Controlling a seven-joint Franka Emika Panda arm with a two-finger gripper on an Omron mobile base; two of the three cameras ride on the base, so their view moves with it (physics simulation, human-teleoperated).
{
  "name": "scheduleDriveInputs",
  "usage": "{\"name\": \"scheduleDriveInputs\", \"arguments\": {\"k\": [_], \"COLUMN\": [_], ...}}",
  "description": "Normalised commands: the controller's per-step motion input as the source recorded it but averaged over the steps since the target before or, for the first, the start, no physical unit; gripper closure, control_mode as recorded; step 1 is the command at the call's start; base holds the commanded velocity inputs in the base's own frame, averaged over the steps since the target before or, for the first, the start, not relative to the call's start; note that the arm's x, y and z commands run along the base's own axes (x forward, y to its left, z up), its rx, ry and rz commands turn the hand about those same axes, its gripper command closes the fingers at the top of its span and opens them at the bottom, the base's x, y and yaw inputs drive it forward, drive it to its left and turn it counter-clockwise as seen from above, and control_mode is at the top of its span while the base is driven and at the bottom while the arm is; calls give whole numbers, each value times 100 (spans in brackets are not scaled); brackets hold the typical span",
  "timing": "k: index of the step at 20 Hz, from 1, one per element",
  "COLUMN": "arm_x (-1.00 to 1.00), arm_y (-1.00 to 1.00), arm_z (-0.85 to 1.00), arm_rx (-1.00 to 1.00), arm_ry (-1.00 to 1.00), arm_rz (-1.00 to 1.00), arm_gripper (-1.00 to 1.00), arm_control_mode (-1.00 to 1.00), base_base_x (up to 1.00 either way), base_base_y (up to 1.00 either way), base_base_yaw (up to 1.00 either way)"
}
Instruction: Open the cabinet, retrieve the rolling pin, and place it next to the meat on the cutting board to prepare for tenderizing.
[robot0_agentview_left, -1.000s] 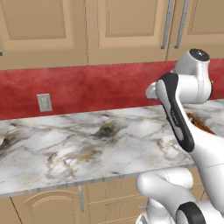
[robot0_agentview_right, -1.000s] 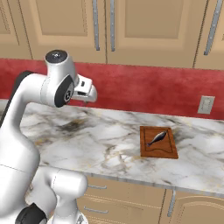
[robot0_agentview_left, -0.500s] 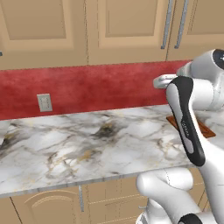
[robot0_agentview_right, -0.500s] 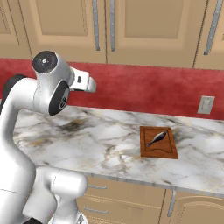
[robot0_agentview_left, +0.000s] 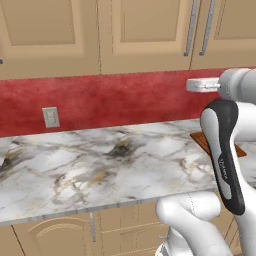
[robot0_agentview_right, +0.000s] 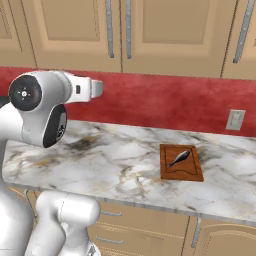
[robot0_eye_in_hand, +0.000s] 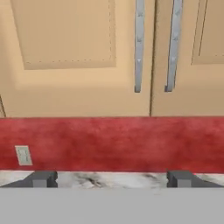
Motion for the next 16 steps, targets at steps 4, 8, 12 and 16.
{"name": "scheduleDriveInputs", "arguments": {"k": [4, 8, 12, 16], "arm_x": [-12, 0, 0, 0], "arm_y": [0, 0, -6, -19], "arm_z": [49, 46, 49, 27], "arm_rx": [0, 0, 0, 0], "arm_ry": [-28, -20, -16, -13], "arm_rz": [-4, -5, -6, -5], "arm_gripper": [-100, -100, -100, -100], "arm_control_mode": [-100, -100, -100, -100], "base_base_x": [0, 0, 0, 0], "base_base_y": [0, 0, 0, 0], "base_base_yaw": [0, 0, 0, 0]}}
